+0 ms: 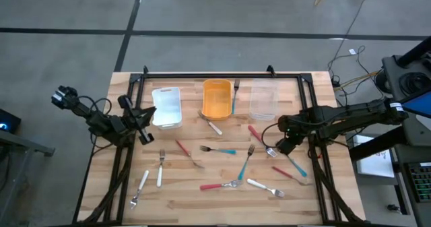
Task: Sort silverware by color (type)
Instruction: Put the blue fork into the transparent bin
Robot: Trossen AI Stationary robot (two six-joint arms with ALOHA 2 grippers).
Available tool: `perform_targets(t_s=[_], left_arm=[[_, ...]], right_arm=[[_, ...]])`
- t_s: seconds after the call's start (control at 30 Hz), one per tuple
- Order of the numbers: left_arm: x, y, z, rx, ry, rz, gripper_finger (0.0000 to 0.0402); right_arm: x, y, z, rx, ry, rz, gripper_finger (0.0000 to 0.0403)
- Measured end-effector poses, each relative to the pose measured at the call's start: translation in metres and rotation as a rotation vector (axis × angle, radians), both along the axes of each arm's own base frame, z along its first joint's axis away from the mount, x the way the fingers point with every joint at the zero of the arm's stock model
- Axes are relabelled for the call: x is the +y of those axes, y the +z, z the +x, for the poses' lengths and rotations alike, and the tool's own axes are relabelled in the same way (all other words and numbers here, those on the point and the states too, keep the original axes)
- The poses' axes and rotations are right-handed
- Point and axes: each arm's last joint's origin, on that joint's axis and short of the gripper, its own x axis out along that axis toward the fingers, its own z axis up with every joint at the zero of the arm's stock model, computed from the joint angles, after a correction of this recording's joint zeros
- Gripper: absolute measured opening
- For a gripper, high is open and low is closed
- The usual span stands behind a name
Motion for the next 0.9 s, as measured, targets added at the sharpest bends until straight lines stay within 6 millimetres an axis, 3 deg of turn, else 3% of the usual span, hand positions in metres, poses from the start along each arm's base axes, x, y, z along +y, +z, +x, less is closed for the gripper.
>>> perform_targets(t_s=[0.33, 0.63, 0.9], left_arm=[[-0.005, -0.005, 0.007, 0.015, -0.031, -0.034, 0.0], [-0.002, -0.004, 0.009, 0.022, 0.019, 0.001, 0.0], [0.002, -0.004, 0.01, 0.023, 0.047, 0.003, 0.0]], right_arm=[[-0.004, 0.002, 0.009, -0.094, -0.078, -0.119, 0.0052], [0.012, 0.012, 0.025, -0.253, -0.13, 0.003, 0.0052], [0.023, 0.012, 0.024, -0.244, -0.116, 0.034, 0.0052]])
